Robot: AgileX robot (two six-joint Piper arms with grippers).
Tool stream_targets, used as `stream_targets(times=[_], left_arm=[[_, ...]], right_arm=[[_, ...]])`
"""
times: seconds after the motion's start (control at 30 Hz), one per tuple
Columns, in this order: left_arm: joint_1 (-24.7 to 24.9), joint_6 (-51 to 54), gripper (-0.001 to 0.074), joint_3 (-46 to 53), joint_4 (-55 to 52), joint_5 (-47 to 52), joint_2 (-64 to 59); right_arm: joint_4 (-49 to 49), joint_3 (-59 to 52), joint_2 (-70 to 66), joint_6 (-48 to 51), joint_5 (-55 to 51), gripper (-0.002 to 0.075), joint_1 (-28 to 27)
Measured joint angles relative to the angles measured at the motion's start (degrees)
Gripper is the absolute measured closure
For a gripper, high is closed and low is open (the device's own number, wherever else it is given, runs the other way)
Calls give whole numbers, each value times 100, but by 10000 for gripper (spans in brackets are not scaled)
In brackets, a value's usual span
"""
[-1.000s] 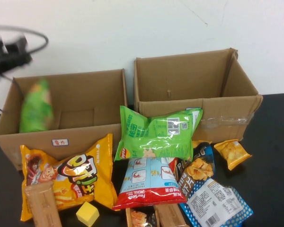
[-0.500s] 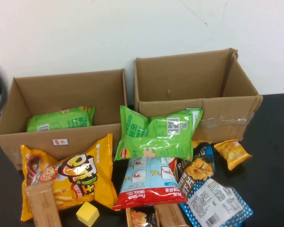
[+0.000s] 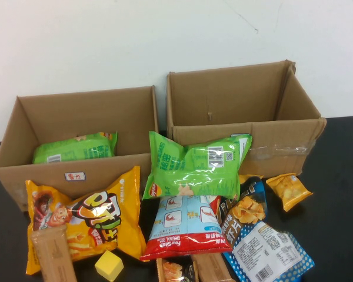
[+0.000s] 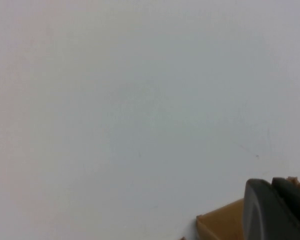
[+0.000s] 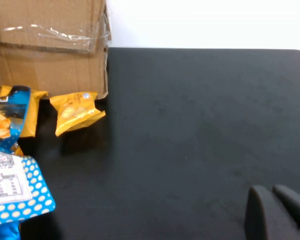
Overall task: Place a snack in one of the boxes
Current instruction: Pick up the biscuit
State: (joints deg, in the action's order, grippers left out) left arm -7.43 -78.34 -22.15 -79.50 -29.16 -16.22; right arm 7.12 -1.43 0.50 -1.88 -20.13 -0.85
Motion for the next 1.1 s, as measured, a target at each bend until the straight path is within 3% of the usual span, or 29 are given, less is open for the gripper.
stream_targets(times=[0.4, 0.9, 1.0, 1.1], left_arm=[[0, -1771, 735, 790, -807, 158, 760], [0, -1906, 735, 844, -970, 119, 760], [0, -1734, 736, 868, -380, 217, 760], [0, -517, 736, 1033, 1046, 409, 772]], right_arm=[[0, 0, 0, 0, 0, 727, 0], [0, 0, 0, 0, 0, 727, 0], [0, 0, 0, 0, 0, 727, 0], [0, 0, 0, 0, 0, 727, 0]])
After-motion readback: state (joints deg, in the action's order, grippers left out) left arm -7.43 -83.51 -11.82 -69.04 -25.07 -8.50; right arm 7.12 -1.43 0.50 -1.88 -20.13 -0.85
